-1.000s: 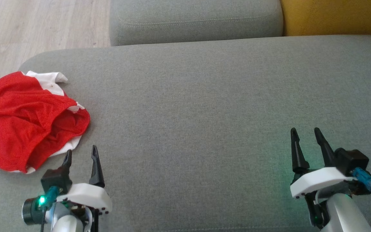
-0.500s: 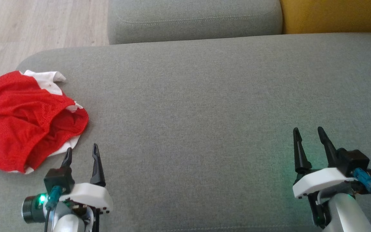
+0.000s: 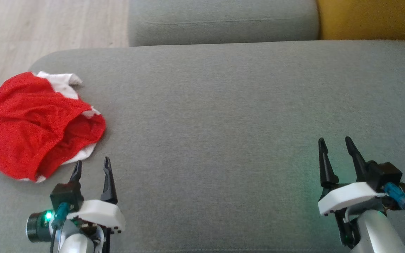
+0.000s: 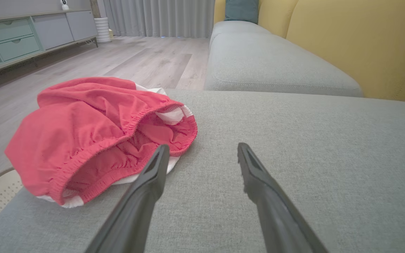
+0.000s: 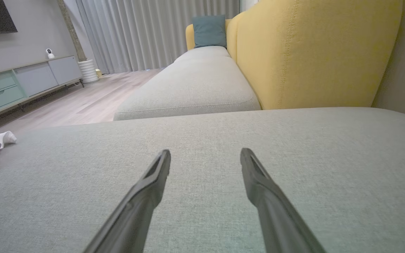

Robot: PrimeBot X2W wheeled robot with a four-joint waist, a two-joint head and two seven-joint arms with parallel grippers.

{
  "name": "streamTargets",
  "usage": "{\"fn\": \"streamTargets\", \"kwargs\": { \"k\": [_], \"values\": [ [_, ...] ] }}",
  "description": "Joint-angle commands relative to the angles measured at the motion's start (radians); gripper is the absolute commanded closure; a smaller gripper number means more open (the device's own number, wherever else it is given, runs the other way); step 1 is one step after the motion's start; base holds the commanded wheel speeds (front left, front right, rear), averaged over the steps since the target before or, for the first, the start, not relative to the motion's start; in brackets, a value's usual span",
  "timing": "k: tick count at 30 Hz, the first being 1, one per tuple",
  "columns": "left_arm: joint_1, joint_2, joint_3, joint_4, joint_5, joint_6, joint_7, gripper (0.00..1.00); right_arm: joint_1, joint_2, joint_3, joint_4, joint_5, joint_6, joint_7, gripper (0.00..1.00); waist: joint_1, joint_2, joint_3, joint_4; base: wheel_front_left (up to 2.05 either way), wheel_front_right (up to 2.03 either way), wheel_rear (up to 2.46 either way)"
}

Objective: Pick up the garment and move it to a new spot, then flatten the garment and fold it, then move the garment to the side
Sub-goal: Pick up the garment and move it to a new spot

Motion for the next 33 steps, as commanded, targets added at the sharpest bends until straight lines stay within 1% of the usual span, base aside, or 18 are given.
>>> {"fn": "streamTargets", "kwargs": {
  "k": [1,4,5,12,13,15,21,27,33],
  "values": [
    [-0.051,0.018,0.03,-0.032,-0.001,0.0,-0.013,0.0,-0.04,0.002,0.03,-0.035,-0.001,-0.001,-0.013,0.0,0.0,-0.0001,-0.003,0.03,0.0,0.0,0.0],
    [-0.052,0.018,0.022,-0.038,0.003,-0.003,-0.013,0.0,-0.034,0.003,0.037,-0.036,0.002,-0.001,-0.013,0.0,0.0,-0.0001,-0.009,0.083,0.0,0.0,0.0],
    [-0.052,0.018,0.022,-0.038,0.003,-0.003,-0.013,0.0,-0.034,0.003,0.037,-0.036,0.002,-0.001,-0.013,0.0,0.0,-0.0001,-0.009,0.083,0.0,0.0,0.0],
    [-0.045,0.019,0.034,-0.049,0.024,-0.011,-0.013,0.0,-0.024,0.005,0.048,-0.039,0.014,-0.001,-0.013,0.0,0.0,-0.0001,-0.024,0.232,0.0,0.0,0.0],
    [-0.044,0.019,0.037,-0.054,0.022,-0.021,-0.013,0.0,-0.023,0.005,0.049,-0.039,0.015,-0.001,-0.013,0.0,0.0,-0.0001,-0.024,0.253,0.0,0.0,0.0],
    [-0.038,0.02,0.046,-0.057,0.027,-0.015,-0.013,0.0,-0.019,0.006,0.051,-0.041,0.016,-0.001,-0.013,0.0,0.0,-0.0001,-0.022,0.298,0.0,0.0,0.0],
    [-0.039,0.02,0.077,-0.085,0.028,-0.02,-0.013,0.0,-0.013,0.008,0.047,-0.043,0.025,-0.001,-0.013,0.0,0.0,-0.0001,-0.018,0.416,0.0,0.0,0.0],
    [-0.028,0.023,0.12,-0.068,0.03,-0.023,-0.013,0.0,-0.012,0.009,0.052,-0.04,0.032,-0.001,-0.013,0.0,0.0,-0.0001,-0.014,0.488,0.0,0.0,0.0],
    [-0.02,0.021,0.146,-0.075,0.025,-0.023,-0.013,0.0,-0.034,0.009,0.065,-0.038,0.03,-0.001,-0.013,0.0,0.0,-0.0001,0.012,0.503,0.0,0.0,0.0]
  ]
}}
